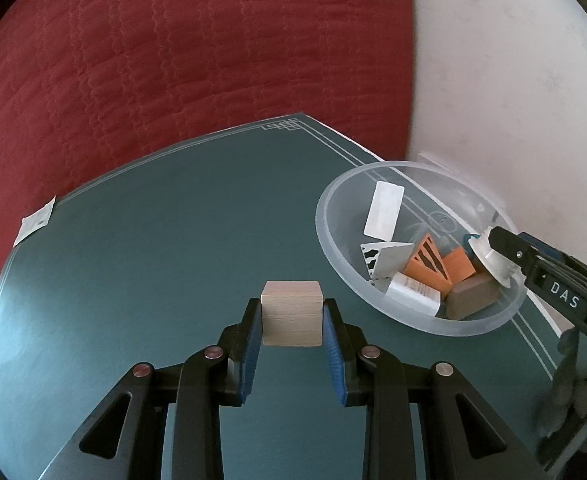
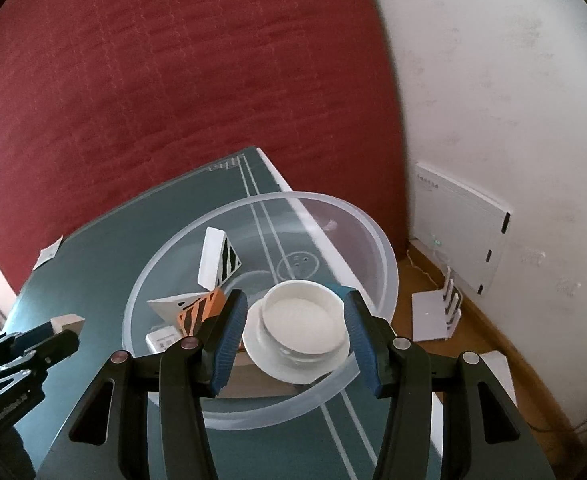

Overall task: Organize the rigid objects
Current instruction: 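Lower the cube and white bowl into the clear bowl with both grippers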

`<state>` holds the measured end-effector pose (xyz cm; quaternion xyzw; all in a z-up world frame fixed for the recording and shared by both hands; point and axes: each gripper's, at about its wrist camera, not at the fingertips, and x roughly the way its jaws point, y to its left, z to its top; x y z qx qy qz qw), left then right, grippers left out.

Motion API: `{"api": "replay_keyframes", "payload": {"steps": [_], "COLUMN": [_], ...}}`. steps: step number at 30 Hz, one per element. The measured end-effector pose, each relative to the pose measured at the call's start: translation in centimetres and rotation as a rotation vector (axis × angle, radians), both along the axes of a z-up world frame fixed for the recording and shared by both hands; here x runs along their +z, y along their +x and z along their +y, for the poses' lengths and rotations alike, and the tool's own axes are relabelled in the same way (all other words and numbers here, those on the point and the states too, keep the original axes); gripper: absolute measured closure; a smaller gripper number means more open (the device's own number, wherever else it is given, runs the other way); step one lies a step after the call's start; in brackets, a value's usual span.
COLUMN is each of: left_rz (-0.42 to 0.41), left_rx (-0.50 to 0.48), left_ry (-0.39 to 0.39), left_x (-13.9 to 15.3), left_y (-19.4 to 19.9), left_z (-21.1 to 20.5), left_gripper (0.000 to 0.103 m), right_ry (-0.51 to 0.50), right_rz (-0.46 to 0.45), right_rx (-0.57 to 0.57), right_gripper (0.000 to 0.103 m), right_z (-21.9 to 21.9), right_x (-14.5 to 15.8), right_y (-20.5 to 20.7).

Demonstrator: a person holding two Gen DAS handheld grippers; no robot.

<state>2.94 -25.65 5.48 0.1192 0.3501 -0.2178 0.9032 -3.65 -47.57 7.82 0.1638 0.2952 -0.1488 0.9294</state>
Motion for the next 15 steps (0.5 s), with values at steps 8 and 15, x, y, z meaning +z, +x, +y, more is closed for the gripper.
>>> {"api": "replay_keyframes", "payload": {"steps": [8, 15], "left_rz": [-0.008, 0.004], "left_rx": [-0.043, -0.106], "left_ry": [0.0, -0.017], "left_x": [0.4, 0.7], "left_y": [-0.2, 0.7], "left_z": [-1.5, -3.6], "left_gripper": [0.072, 0.072], "right_ry": [-0.043, -0.075], "right_rz": [-0.023, -0.048], "right_rx": [-0.027, -0.052], "right_gripper": [0.051, 0.051], "right_z": [0.6, 0.6], "right_x": [0.5, 0.9], "right_y": [-0.6, -1.1]}}
